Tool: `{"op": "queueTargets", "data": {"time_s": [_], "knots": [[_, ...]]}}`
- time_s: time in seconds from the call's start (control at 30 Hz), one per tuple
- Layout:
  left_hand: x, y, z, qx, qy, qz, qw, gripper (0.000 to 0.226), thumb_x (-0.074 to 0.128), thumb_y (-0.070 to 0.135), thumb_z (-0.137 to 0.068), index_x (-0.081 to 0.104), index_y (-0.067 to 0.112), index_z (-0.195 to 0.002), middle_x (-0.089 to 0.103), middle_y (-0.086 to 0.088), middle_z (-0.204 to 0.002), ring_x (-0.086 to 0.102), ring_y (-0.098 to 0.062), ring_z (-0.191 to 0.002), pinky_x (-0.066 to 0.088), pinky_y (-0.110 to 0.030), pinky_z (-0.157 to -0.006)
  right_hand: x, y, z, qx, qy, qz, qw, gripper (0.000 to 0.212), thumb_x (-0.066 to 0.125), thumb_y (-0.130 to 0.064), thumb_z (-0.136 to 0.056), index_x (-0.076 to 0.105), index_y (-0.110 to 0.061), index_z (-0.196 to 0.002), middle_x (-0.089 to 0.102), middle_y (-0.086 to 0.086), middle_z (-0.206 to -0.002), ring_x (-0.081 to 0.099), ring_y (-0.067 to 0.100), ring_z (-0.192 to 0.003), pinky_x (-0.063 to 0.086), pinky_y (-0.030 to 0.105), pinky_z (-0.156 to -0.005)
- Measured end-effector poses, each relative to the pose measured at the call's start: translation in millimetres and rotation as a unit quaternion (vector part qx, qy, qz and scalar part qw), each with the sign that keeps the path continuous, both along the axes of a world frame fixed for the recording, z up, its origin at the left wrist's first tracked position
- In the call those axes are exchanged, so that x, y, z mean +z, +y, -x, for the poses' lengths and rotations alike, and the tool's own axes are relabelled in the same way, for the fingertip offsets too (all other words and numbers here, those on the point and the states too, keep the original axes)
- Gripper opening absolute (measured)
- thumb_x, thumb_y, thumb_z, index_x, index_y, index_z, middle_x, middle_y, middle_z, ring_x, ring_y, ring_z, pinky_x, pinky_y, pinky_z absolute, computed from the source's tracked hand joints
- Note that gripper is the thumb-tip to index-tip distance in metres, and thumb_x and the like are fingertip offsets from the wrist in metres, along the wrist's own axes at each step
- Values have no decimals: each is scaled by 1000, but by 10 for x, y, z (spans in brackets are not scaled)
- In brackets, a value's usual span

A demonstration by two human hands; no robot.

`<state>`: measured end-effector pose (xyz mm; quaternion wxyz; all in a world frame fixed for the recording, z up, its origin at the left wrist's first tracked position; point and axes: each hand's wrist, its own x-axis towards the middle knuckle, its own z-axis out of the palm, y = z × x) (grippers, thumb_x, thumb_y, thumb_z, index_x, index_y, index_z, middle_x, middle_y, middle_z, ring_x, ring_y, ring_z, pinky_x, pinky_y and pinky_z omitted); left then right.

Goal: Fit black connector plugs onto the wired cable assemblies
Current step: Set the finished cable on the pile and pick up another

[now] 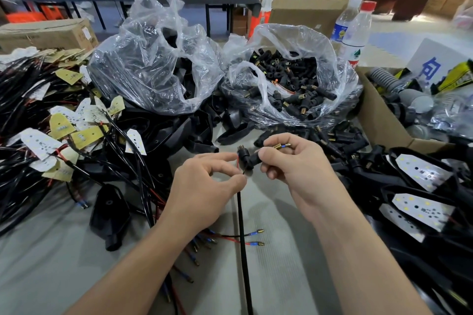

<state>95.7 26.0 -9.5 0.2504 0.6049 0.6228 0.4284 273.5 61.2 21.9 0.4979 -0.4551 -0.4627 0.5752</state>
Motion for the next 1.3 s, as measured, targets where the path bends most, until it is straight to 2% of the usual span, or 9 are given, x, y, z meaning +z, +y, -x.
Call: {"op": "queueTargets", "data": {"time_s": [0.2, 0.4, 0.53, 0.63, 0.8, 0.9, 0.97, 1.2, 1.3], "knots": [[-14, 7, -9, 0, -28, -9, 1000, 19, 86, 29, -75, 77, 43, -67, 66, 43, -103, 55, 18, -108, 37, -17, -94, 48, 4, 20, -5, 144, 56, 988, 20, 57, -8, -100, 75, -3, -93, 74, 18, -87, 62, 17, -57, 51, 22, -53], [33, -20, -39, 2, -32, -19, 999, 38, 68, 68, -62, 69, 68, -100, 69, 35, -106, 58, 12, -99, 42, -9, -75, 60, -28, 8, -1, 36, 28, 999, 25, 59, -6, -97, 81, -5, -86, 75, 19, -81, 62, 20, -60, 49, 25, -55], [21, 0, -41, -64, -48, -18, 997, 18, 72, 53, -75, 76, 60, -90, 72, 35, -102, 59, 9, -113, 47, -23, -96, 65, -82, 103, 0, -4, 20, 1000, 23, 60, -6, -95, 80, -7, -84, 77, 15, -81, 63, 18, -60, 47, 20, -51], [-29, 21, -33, -43, -40, -4, 998, 13, 80, 43, -77, 78, 55, -80, 71, 37, -100, 59, 13, -111, 46, -28, -103, 82, -46, 58, -93, 64, 10, 994, 22, 60, -4, -95, 78, -5, -82, 74, 14, -77, 56, 17, -52, 37, 19, -44], [-16, -37, -121, -26, -41, -9, 999, 14, 67, 59, -75, 76, 58, -86, 58, 22, -60, 46, 1, -53, 37, -12, -55, 66, -7, 34, -68, 104, 29, 992, 21, 61, -19, -100, 74, -6, -89, 74, 10, -80, 59, 13, -57, 46, 21, -48], [7, -59, -104, -20, -40, -15, 999, 7, 73, 47, -85, 78, 52, -87, 65, 24, -63, 53, 5, -57, 39, -9, -57, 12, -57, 121, 38, -44, 25, 998, 13, 69, -15, -93, 76, -6, -88, 73, 7, -78, 62, 13, -65, 50, 23, -53], [20, -61, -91, -16, -40, -21, 999, 7, 74, 47, -86, 78, 53, -87, 71, 24, -69, 59, 8, -61, 41, -8, -57, -9, -88, 164, 55, -53, 11, 997, 10, 68, -5, -91, 77, -4, -87, 75, 12, -80, 65, 15, -68, 51, 22, -56], [27, 6, -97, 47, -262, 17, 964, 31, 69, 41, -92, 68, 32, -121, 76, 7, -91, 78, -20, -76, 61, -32, -57, 31, -69, 153, 14, 16, 13, 1000, 17, 58, 1, -98, 70, -7, -105, 67, 18, -77, 57, 21, -52, 46, 24, -46], [66, 17, -113, 44, -299, 92, 949, 15, 65, 30, -100, 75, 19, -100, 78, -7, -85, 77, -27, -73, 58, -27, -54, 49, -81, 149, 28, 42, 30, 998, 19, 55, 2, -98, 69, -8, -108, 65, 21, -79, 56, 20, -47, 44, 24, -43]]}}
